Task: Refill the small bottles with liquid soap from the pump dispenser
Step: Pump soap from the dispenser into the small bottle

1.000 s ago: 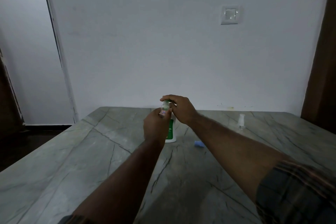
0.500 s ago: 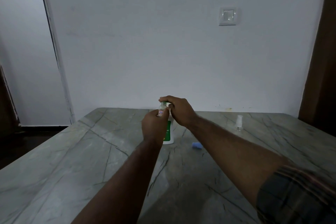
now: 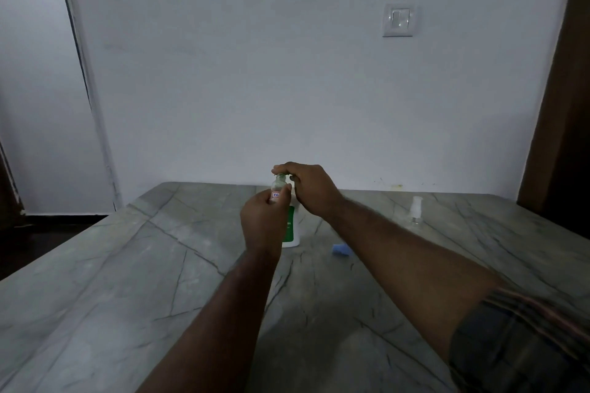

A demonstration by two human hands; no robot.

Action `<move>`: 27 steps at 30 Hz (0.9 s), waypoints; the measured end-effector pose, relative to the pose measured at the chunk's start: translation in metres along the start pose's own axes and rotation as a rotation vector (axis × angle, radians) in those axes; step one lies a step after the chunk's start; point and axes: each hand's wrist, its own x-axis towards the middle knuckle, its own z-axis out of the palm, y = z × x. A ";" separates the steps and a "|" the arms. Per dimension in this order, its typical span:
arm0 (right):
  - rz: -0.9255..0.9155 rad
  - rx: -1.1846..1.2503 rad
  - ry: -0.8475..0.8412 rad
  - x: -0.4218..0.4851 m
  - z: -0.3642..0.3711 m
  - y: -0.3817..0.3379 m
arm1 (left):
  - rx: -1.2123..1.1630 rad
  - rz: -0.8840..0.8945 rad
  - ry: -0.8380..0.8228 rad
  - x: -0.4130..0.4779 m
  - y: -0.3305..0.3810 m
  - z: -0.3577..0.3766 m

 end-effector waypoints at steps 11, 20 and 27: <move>0.016 -0.003 -0.031 -0.001 -0.003 0.000 | 0.032 0.029 0.005 -0.001 -0.002 0.005; 0.049 -0.039 -0.020 -0.004 0.000 -0.005 | 0.013 0.028 0.001 -0.002 -0.004 0.005; 0.077 -0.051 -0.001 -0.010 -0.001 -0.010 | 0.006 0.035 0.012 -0.002 -0.005 0.006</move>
